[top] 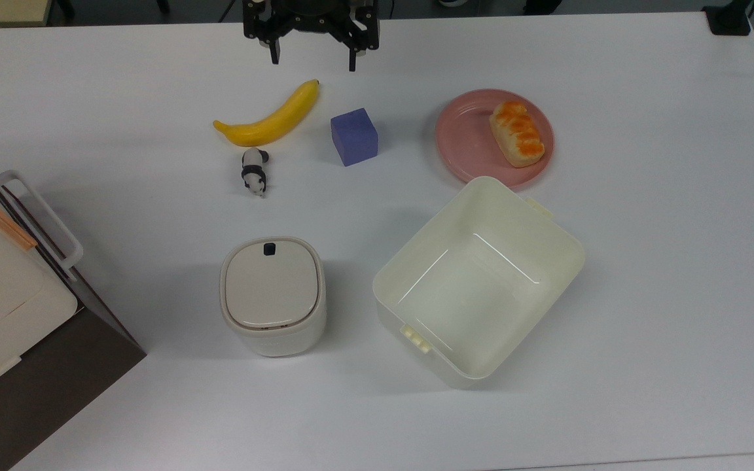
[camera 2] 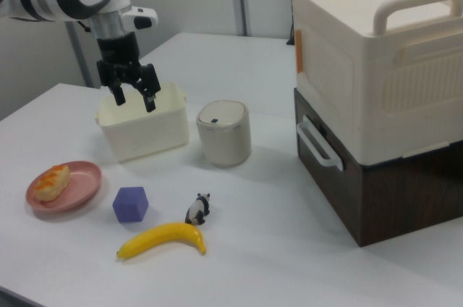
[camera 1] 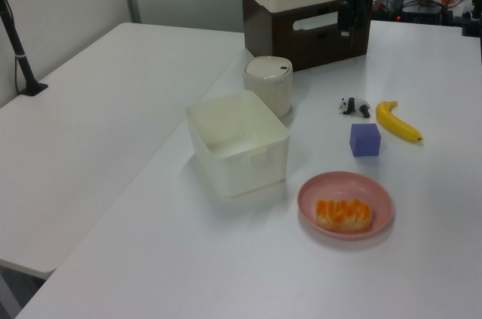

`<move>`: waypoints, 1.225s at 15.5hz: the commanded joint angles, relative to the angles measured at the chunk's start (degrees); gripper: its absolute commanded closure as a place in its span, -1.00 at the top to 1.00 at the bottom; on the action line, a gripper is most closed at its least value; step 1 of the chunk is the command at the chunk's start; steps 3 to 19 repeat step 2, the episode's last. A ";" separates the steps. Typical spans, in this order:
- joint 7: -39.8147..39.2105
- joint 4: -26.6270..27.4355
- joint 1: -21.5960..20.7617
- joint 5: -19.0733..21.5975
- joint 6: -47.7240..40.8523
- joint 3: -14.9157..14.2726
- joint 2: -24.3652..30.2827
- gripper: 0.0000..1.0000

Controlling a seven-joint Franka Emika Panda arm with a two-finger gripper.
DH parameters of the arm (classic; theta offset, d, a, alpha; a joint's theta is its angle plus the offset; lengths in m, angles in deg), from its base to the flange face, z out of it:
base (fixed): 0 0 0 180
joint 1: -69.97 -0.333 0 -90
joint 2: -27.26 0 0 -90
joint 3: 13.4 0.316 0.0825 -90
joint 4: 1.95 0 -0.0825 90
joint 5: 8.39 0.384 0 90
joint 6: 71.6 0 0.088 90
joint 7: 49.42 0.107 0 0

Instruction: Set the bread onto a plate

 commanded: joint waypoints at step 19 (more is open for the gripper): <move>-1.35 0.01 -0.26 -0.45 -1.40 0.03 1.52 1.00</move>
